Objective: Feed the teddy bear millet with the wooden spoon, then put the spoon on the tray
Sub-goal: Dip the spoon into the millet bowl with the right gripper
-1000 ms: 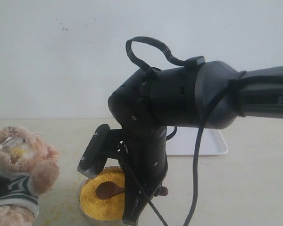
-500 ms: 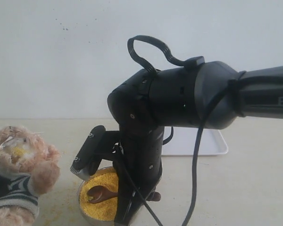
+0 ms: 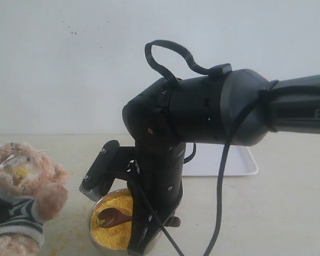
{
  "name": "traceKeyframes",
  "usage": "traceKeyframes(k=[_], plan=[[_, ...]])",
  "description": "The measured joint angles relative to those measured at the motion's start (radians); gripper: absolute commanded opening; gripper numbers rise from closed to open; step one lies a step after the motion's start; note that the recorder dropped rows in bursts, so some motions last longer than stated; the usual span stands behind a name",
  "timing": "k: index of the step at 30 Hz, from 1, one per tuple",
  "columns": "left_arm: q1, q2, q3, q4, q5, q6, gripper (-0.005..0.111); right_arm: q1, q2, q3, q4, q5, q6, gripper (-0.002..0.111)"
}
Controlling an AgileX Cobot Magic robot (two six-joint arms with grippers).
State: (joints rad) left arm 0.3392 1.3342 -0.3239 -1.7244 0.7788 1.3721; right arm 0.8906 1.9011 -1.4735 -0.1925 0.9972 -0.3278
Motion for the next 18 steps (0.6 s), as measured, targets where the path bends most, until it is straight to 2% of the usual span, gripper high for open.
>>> traceKeyframes(k=[13, 18], plan=[[0.0, 0.0, 0.0, 0.0, 0.014, 0.002, 0.004, -0.081, 0.0, 0.0, 0.042, 0.057, 0.0, 0.0], [0.0, 0.0, 0.0, 0.0, 0.014, 0.008, 0.004, -0.081, 0.0, 0.0, 0.163, 0.042, -0.051, 0.0]])
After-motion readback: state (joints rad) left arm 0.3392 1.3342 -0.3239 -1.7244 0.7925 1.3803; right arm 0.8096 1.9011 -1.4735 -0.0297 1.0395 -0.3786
